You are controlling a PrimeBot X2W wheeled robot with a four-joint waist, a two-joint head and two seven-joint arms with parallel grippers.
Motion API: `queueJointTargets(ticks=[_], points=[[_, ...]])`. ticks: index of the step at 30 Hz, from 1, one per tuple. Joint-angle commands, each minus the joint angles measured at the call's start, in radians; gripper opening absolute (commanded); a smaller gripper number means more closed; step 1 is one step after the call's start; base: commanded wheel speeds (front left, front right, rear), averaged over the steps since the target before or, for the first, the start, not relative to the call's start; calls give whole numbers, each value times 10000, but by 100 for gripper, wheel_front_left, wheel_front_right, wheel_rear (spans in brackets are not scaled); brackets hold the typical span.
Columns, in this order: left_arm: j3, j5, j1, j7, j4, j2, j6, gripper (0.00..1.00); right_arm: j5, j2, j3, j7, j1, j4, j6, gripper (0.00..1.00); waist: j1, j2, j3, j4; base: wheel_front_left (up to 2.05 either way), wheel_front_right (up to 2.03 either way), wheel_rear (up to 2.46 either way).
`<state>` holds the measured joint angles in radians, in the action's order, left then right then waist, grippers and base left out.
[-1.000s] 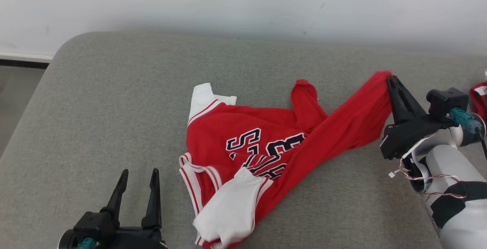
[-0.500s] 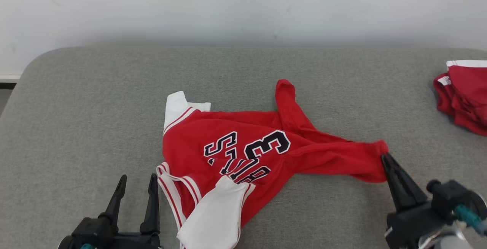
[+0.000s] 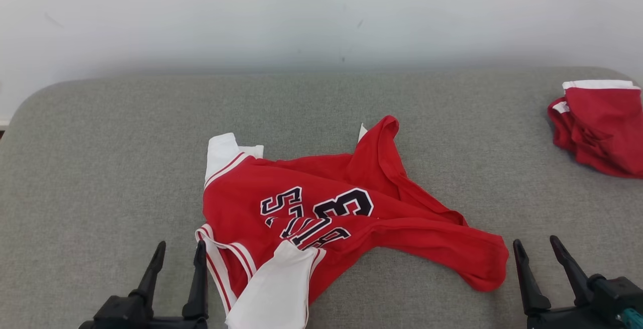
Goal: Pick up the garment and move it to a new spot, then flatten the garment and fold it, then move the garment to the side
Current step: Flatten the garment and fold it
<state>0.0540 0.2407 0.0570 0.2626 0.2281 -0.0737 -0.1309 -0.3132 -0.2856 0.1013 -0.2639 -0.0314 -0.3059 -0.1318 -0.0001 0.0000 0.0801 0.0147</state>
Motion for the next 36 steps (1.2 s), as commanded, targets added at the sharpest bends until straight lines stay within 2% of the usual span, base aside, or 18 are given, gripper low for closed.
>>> queueJointTargets(ticks=[1, 9, 20, 27, 36], points=[[-75, -7, -140, 30, -42, -89, 12, 100, 85, 107, -159, 2, 210, 105, 28, 100, 1, 0, -138, -71, 0, 0, 0], [-425, -210, -636, 30, -352, -94, 12, 100, 370, 646, -981, 2, 662, 1199, 28, 100, 1, 0, -630, -47, 0, 0, 0], [-430, -322, -1047, 30, -456, -5, 12, 100, 618, 1173, -1164, 1, 1126, 2012, 28, 100, 1, 0, -842, 74, 0, 0, 0], [752, -156, -945, 26, 163, -219, 12, 100, 639, 1212, -1097, 1, 1070, 1972, 28, 100, 1, 0, -788, 115, 0, 0, 0], [2256, 752, -570, -160, 1737, -633, 12, 100, 603, 1251, -987, 1, 908, 1825, 28, 100, 1, 0, -566, -25, 0, 0, 0]])
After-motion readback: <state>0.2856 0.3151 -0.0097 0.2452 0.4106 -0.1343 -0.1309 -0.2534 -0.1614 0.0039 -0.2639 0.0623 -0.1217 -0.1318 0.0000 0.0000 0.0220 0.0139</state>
